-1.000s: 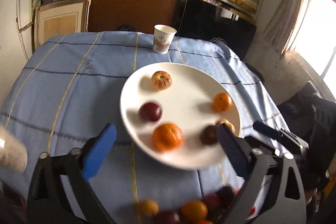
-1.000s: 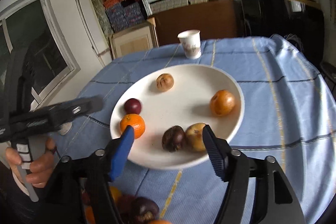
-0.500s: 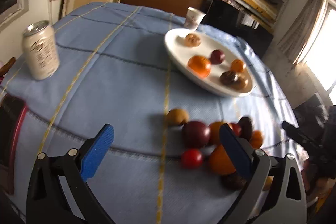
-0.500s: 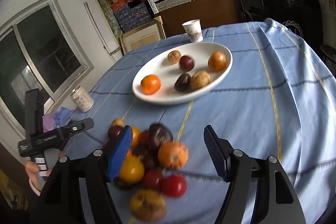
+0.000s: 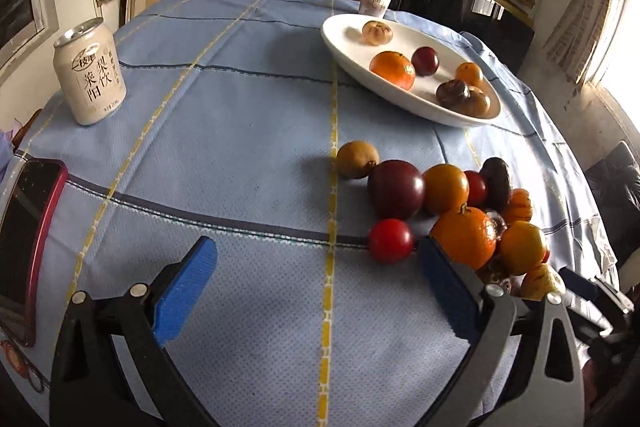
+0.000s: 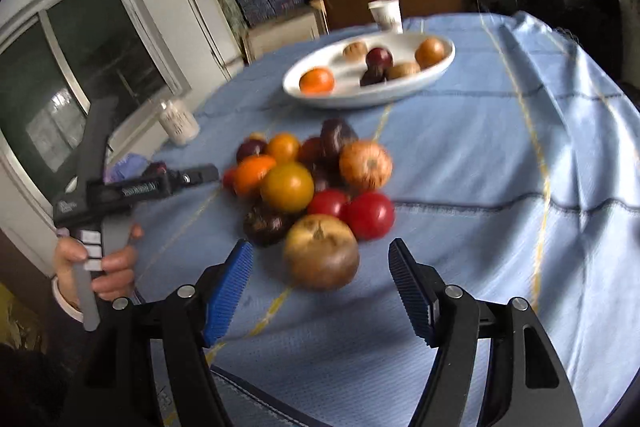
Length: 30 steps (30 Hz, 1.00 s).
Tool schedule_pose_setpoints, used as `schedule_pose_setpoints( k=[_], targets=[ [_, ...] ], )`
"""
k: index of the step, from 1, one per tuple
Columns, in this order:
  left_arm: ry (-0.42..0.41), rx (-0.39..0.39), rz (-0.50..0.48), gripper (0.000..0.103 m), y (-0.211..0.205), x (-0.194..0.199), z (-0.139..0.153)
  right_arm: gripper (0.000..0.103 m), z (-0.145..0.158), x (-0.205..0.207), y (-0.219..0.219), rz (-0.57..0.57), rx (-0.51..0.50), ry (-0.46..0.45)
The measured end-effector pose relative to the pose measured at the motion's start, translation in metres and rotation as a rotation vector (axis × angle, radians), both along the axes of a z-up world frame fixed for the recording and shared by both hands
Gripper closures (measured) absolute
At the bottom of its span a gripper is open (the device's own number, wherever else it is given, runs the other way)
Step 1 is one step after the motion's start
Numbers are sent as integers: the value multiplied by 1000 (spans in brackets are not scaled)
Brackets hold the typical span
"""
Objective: Organize fruits
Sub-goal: 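Grasp another brown round fruit from the pile with the right tool, then grasp the red tomato with the left tool while the right tool lifts its fruit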
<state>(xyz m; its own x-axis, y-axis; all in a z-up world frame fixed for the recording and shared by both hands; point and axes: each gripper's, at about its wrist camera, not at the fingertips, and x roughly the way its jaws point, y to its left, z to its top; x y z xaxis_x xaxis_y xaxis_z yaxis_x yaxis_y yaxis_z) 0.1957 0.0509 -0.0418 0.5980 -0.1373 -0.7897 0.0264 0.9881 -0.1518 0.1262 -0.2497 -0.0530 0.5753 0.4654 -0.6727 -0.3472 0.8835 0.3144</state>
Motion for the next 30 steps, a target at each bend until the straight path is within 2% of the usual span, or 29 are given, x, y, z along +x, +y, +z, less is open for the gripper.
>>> schedule_pose_setpoints(
  k=[5,7,9,11,18,26,30],
  targets=[
    [2,9,-5,5,-2,0,0,34,2,-6,13,-1,-63,-26],
    [2,11,-5,5,-2,0,-1,39,2,-6,16,-19,-83,-19],
    [5,12,-5,5,-2,0,-1,50,-1,-4,18,-21,-91,-3],
    [11,12,-4,5,-2,1,-2,54,-2,-2,21,-19,-107,9],
    [17,19,-5,5,-3,2,-3,57,-3,1,22,-22,-95,18],
    [12,26,-20,5,-7,2,-4,59,-7,6,6,-34,30,57],
    [-23,19,-93,6,-16,-2,1,59,-8,7,-3,-56,80,57]
  ],
)
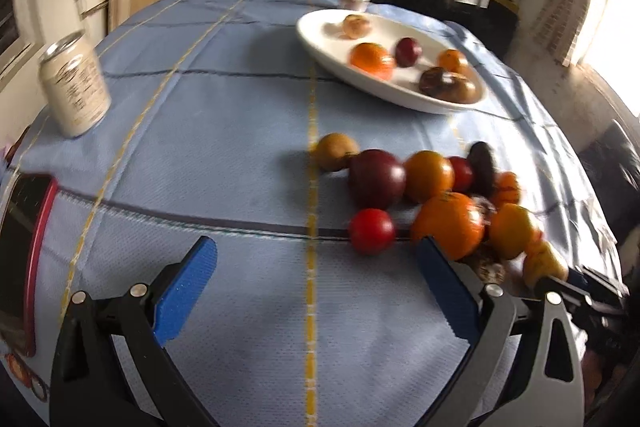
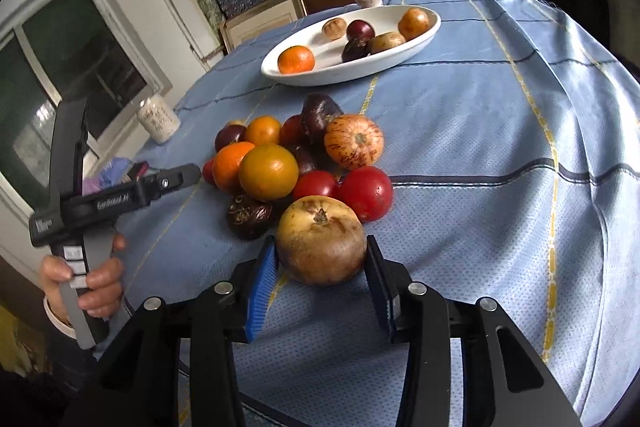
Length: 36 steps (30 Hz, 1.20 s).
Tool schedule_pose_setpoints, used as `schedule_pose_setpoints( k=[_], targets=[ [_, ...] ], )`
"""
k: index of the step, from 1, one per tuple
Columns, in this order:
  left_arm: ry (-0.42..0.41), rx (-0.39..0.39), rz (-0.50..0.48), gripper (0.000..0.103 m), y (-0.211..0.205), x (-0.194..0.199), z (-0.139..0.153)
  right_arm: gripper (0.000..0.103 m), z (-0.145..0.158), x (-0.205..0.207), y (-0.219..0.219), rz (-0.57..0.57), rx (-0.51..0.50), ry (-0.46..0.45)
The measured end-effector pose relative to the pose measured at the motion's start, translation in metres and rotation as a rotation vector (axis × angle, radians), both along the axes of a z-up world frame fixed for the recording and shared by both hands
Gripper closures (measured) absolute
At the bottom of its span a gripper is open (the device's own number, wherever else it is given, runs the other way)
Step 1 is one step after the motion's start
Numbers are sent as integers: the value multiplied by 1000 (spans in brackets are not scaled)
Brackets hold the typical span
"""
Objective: Organize fruits
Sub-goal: 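Grasp the red tomato with the left tool while the right tool lifts its fruit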
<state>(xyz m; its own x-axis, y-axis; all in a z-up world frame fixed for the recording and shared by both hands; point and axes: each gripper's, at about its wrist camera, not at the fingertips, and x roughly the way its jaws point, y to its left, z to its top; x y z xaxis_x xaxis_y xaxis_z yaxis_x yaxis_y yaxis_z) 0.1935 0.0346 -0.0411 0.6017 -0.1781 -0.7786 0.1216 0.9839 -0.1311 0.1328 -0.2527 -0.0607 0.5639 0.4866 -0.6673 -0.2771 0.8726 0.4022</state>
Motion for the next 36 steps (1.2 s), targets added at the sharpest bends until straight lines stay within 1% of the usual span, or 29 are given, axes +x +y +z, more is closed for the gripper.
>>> schedule_pose_setpoints(
  k=[1,2,3,4,6,8,10,11,12,17,20,22,25,31,36],
  targets=[
    [-9,1,-17,17,-3,-1,1,59,0,0,-2,-4,13,2],
    [-12,2,-37,30,-6,-2,2,59,-1,0,-3,-5,18,2],
    [-6,1,-58,34,-9,-2,1,59,-1,0,-3,-6,21,2],
    [6,-1,-71,41,-10,0,-1,59,-1,0,-3,-6,22,2],
    [26,-14,-80,51,-11,2,-4,59,-1,-1,-3,-4,29,0],
    [43,-33,-84,53,-9,6,-7,59,0,-1,-4,-3,37,1],
    [56,-29,-95,56,-13,8,-10,59,-1,-1,-5,-3,42,2],
    [60,-22,-106,59,-16,9,-11,59,-1,-1,-6,-1,43,3],
    [61,-12,-115,60,-19,10,-11,59,-1,0,-6,2,44,5],
    [32,58,-142,62,-30,12,-9,59,-1,-1,-5,2,48,6],
    [39,72,-151,62,-32,17,-11,59,-1,0,-4,4,47,7],
    [56,71,-155,63,-33,20,-13,59,-2,0,-4,4,48,7],
    [53,71,-157,75,-33,21,-14,59,-2,0,-4,5,47,7],
    [42,59,-147,77,-30,20,-12,59,-1,0,-4,2,45,6],
    [-8,29,-135,77,-23,12,-2,59,-2,-1,-5,1,45,4]
  ],
)
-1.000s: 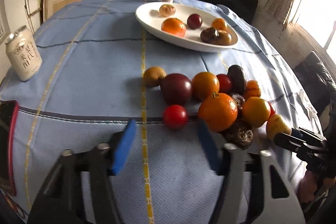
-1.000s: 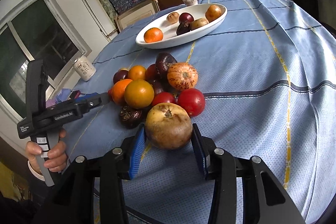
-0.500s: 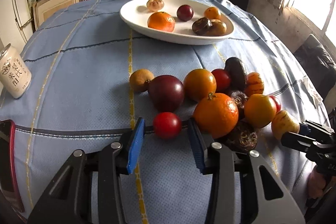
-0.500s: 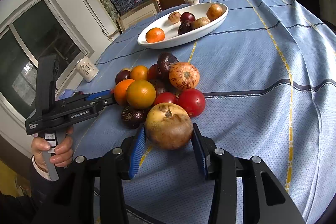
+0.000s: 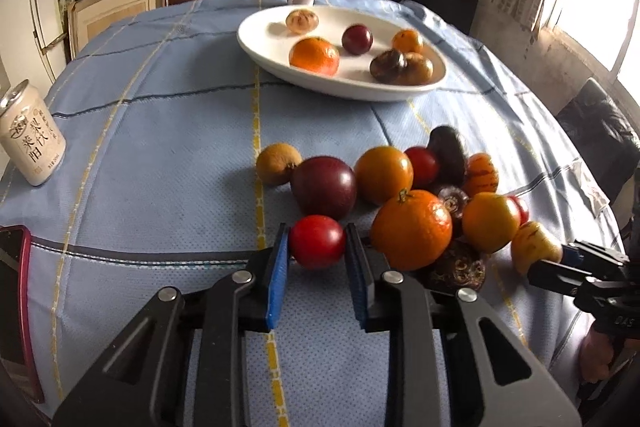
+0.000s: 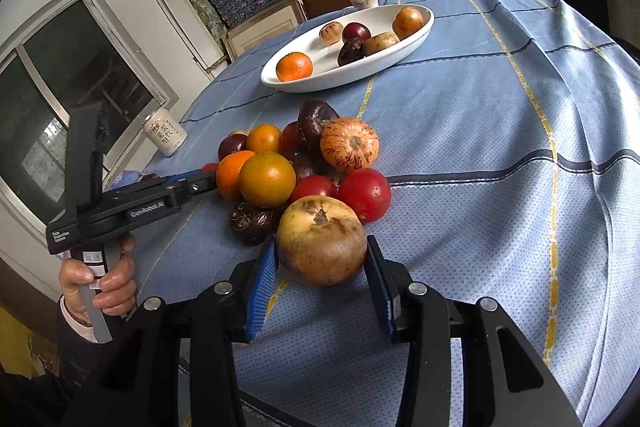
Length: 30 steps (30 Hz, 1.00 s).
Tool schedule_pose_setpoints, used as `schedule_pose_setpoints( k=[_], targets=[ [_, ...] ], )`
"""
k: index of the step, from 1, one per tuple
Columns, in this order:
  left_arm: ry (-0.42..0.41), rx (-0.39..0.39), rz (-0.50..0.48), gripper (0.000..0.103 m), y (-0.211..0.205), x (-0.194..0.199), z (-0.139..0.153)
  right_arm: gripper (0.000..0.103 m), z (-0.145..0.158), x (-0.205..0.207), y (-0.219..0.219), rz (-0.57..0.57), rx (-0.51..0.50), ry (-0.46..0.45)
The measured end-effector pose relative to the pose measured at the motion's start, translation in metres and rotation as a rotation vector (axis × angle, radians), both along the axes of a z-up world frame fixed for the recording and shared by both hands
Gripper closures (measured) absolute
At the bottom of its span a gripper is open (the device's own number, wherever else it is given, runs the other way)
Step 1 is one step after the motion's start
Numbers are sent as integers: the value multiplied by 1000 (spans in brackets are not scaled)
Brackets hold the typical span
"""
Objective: Organize fruits
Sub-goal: 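Grasp the red tomato with the left tool while the right tool lifts its fruit, then carry both fruits onto the white plate and open both tools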
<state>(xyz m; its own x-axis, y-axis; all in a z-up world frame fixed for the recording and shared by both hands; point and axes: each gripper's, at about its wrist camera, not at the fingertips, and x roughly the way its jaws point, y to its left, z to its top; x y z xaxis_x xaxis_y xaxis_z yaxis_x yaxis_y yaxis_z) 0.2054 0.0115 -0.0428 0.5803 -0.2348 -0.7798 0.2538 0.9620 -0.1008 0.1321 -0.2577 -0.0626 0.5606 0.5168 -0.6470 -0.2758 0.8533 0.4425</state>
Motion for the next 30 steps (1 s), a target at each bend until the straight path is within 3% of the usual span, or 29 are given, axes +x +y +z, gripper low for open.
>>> schedule_pose_setpoints(
  k=[7,10,13,15,19,25,27,28,29,30],
  targets=[
    [-37,-53,-14,77,-1,8,23,59,34,4,-1,3,-64,-23],
    [-51,-91,-15,77,-7,32,41,59,62,36,-8,-24,-7,-23],
    [-46,-145,-3,77,-12,63,56,59,78,78,-4,-43,-32,-77],
    [-57,-155,34,77,-16,91,64,59,76,111,0,-78,-39,-115],
    [-37,-102,74,77,-25,141,63,59,57,154,9,-96,-22,-108],
    [4,-42,95,76,-40,190,47,58,46,175,24,-73,-103,-123],
    [2,-5,108,57,-43,192,43,57,47,176,26,-67,-111,-133],
    [-1,21,128,27,-43,191,43,53,48,175,26,-61,-109,-144],
    [-9,29,149,7,-40,186,44,36,50,173,25,-59,-100,-152],
    [-29,21,166,6,-36,179,47,23,54,169,23,-61,-86,-165]
  ],
)
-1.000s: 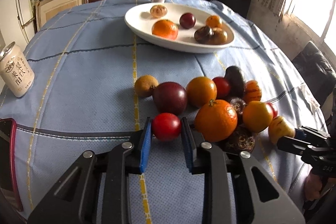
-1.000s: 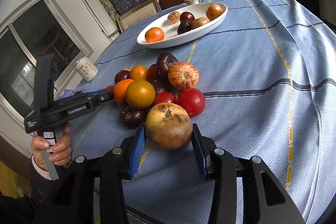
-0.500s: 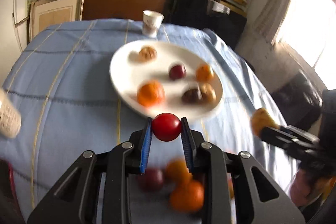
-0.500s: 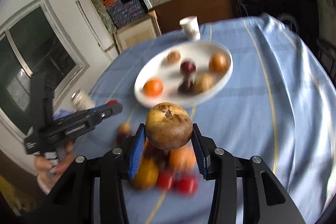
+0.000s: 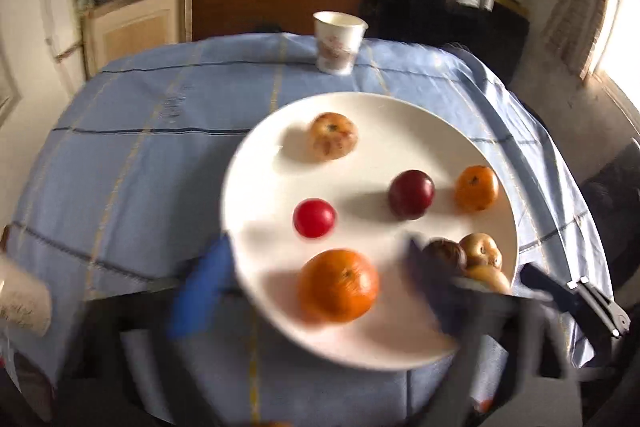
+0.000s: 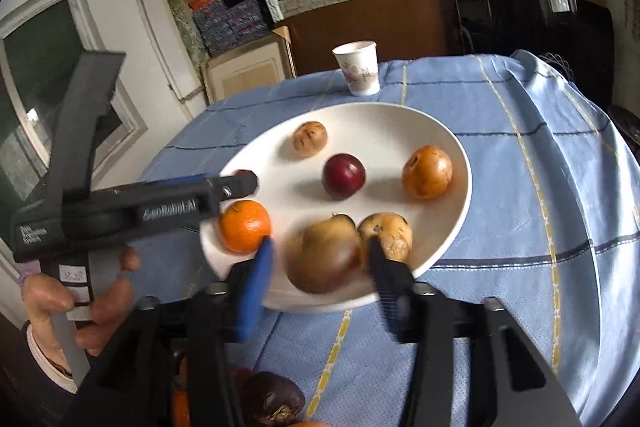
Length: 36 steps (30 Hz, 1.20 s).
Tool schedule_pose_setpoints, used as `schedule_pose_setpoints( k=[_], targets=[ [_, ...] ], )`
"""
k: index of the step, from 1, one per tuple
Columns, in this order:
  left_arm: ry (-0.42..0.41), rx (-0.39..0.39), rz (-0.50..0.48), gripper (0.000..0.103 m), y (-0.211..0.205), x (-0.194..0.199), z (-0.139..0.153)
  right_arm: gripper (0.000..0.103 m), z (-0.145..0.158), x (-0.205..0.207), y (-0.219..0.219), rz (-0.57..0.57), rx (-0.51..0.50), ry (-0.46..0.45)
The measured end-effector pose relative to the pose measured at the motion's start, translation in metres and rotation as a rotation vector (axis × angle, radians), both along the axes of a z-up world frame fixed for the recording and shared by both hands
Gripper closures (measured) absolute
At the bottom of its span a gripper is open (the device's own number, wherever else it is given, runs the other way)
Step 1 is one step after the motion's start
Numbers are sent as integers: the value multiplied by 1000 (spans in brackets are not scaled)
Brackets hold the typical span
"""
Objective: Organize fruits
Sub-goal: 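Carry both fruits onto the white plate and open both tools, then grasp the large yellow-orange fruit from the pile with the right tool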
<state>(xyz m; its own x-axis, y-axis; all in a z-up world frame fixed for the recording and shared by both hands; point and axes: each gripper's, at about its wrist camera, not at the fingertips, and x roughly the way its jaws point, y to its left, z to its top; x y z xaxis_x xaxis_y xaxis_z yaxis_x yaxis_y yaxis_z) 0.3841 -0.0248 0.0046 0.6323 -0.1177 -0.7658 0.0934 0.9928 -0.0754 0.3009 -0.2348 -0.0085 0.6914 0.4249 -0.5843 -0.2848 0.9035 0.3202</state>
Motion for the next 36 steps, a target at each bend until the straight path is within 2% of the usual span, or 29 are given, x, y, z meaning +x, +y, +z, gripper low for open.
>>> schedule_pose_setpoints(
  k=[3,5,7,9,11,13,15,16,18,20,22,23,26,31,33,36],
  targets=[
    [-56,-47,11,5,15,-31,14,6,15,-19,-8,-11,24,-80],
    [-86,-57,18,5,25,-55,20,3,21,-39,-14,-40,18,-184],
    [-114,-70,53,5,38,-77,18,3,19,-54,-20,-42,12,-248],
    [-119,-64,84,5,49,-93,12,3,14,-62,-26,-25,23,-239],
    [-82,-76,104,5,61,-108,0,3,9,-70,-34,-15,107,-212],
    [-41,-128,92,5,70,-120,-10,3,5,-75,-46,-26,231,-180],
    [-16,-150,80,4,73,-129,-18,4,0,-76,-51,-14,306,-105],
    [-13,-124,84,4,73,-134,-22,4,-3,-73,-52,11,309,-42],
    [-33,-37,100,5,69,-143,-26,4,-6,-71,-49,46,277,27],
    [-70,23,110,5,65,-153,-27,4,-5,-80,-47,36,241,14],
    [-109,61,101,5,60,-162,-25,8,0,-90,-39,66,181,-26],
    [-117,66,88,5,59,-165,-24,13,3,-96,-36,81,159,-46],
    [-128,44,48,5,58,-173,-20,21,7,-111,-22,189,111,-89],
    [-132,38,87,5,64,-176,-17,38,1,-137,16,344,-77,-116],
    [-117,21,94,5,68,-174,-18,45,-4,-142,29,388,-141,-105],
    [-99,-16,92,4,72,-172,-19,49,-11,-143,37,391,-209,-94]
  ],
)
